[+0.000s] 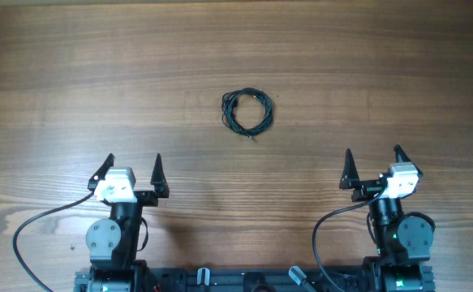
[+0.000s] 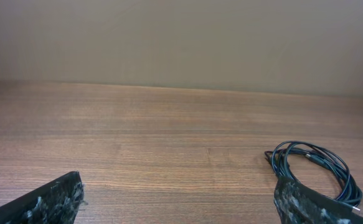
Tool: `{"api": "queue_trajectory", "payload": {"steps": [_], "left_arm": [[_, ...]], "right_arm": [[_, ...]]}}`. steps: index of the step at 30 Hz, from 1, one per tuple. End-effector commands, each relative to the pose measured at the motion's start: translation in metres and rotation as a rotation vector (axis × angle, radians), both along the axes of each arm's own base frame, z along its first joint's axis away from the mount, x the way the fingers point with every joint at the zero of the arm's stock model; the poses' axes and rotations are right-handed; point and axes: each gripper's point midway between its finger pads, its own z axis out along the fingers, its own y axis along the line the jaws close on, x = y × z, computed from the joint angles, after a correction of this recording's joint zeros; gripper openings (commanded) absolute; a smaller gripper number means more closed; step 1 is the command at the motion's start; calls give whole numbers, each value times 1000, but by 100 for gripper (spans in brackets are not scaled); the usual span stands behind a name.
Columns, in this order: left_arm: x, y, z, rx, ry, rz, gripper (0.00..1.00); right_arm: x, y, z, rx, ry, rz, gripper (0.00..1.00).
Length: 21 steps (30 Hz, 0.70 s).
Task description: Untangle cables
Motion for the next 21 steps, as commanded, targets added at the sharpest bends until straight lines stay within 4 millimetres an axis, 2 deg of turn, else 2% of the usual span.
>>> {"api": "queue_trajectory", "payload": {"steps": [1, 12, 15, 21], "left_arm": [[0, 2, -2, 16, 4, 8, 100], [0, -3, 2, -25, -8, -16, 100], [-2, -3, 13, -56, -21, -14, 100], [-15, -3, 54, -73, -38, -13, 100]], "right_arm": [[-1, 0, 2, -11, -11, 4, 100], [-1, 0, 2, -11, -11, 4, 100], [-1, 0, 2, -10, -11, 4, 100], [-1, 0, 2, -11, -11, 4, 100]]}}
